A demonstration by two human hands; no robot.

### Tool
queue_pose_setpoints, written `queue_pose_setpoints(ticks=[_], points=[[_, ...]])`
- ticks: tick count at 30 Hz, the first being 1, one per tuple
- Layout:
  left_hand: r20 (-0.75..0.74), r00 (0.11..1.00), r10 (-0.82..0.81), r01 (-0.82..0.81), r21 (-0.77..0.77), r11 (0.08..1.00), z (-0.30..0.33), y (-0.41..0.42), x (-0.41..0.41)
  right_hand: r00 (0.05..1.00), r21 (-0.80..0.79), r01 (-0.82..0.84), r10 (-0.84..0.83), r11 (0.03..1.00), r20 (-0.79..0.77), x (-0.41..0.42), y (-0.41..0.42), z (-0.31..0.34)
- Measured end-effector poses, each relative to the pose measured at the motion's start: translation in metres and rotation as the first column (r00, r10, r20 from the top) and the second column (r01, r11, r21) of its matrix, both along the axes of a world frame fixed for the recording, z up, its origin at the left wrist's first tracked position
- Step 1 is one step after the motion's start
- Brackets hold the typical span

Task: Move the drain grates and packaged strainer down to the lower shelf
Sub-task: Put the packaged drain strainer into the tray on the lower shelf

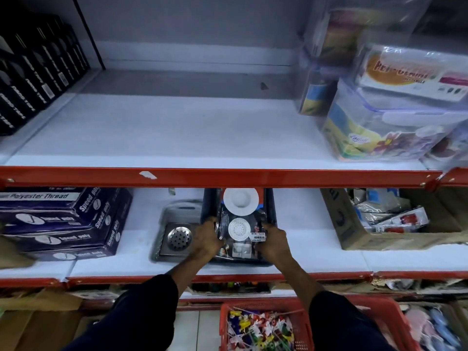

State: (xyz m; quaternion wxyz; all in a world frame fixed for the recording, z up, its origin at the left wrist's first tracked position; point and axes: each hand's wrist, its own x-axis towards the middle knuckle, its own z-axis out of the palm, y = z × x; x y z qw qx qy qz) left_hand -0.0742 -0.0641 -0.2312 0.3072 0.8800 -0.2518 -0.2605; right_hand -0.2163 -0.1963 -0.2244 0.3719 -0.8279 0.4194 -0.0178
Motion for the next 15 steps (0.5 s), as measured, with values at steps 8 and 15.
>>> queue_pose_setpoints(ticks=[8,15], points=[[0.078,0.996,-0.039,0.043,-0.052,0.998,0.01,0.021,0.005,0.988,-0.155,-0.039,0.015,0.987,-0.152,0.004,0.008,0.006],[0.293,0.94,-0.177,0.137,0.151,0.979,0.008,0.073,0.067,0.932,-0.278,-0.354,0.31,0.893,-0.189,0.016,0.033,0.008]])
